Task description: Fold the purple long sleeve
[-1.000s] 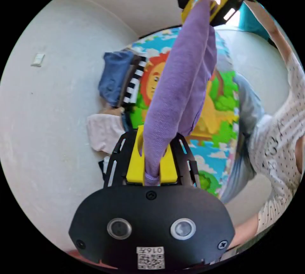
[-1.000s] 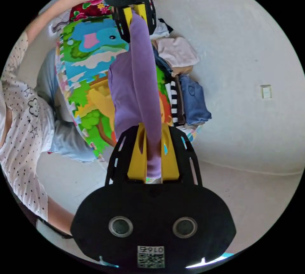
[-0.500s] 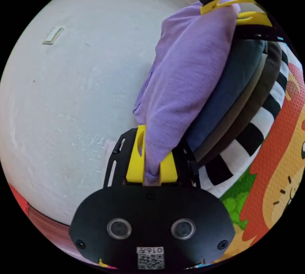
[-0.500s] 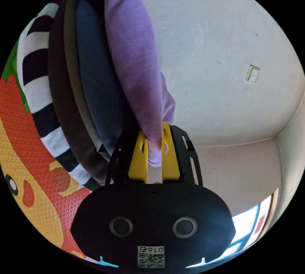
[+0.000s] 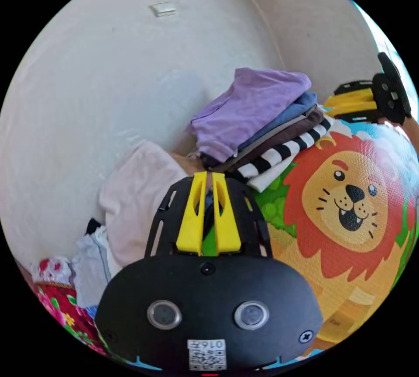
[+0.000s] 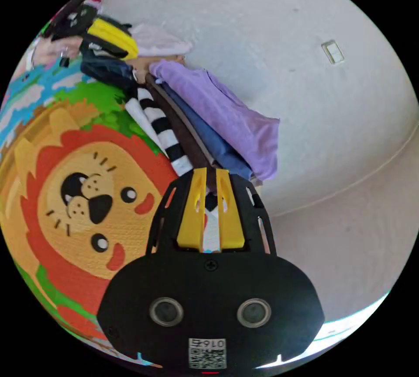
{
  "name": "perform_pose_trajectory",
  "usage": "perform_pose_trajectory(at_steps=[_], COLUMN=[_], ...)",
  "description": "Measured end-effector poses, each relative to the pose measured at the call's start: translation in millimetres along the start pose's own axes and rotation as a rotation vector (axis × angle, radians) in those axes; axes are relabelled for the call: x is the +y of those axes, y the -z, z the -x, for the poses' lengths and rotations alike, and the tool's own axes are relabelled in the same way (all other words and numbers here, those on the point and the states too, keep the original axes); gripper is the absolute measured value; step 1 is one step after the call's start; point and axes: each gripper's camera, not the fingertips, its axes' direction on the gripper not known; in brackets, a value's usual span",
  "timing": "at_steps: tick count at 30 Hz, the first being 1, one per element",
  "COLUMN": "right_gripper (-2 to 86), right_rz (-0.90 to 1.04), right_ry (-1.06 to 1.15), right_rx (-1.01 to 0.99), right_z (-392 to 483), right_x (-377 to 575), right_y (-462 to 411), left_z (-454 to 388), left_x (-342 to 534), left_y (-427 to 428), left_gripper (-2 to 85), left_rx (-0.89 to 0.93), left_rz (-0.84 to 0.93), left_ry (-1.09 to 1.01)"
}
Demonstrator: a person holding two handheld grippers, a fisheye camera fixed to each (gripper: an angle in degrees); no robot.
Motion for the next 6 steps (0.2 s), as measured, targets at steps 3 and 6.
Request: perform_pose_trajectory(at_steps=[3,6], right_gripper=[1.7,0.5], right_rz=[-0.309,-0.527], right_ry=[-0.278,-0.538], right_rx=[-0.262,-0.386], right_z=[-27.9,-34.5], right_x=[0.3,-9.8], right_y=[58.2,89.5], left_z=[74.8,149.8], left_x=[94.4,195.0], left_y=[37.1,70.2], left_gripper=[0.5,0.9], left_rx=[-0.059,-0.185], left_rz=[0.015,0.032], left_ry=[0.236,0.409])
